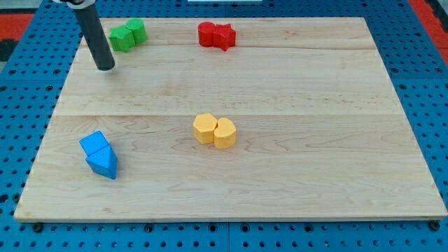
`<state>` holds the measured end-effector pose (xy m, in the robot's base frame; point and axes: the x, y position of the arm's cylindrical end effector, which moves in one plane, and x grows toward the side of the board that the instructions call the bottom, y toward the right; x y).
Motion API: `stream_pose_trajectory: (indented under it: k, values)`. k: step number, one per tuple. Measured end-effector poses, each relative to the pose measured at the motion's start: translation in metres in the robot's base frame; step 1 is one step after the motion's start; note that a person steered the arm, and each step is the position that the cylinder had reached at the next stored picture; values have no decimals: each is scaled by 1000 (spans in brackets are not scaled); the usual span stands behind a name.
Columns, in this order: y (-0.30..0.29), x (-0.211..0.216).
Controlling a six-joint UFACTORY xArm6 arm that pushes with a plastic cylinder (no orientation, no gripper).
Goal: Slide the blue triangle to the center left
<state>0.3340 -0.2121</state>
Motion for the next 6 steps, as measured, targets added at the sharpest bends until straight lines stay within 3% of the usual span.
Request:
stream_pose_trajectory:
  k: [5, 6]
  values:
    - [27, 36]
    - [51, 96]
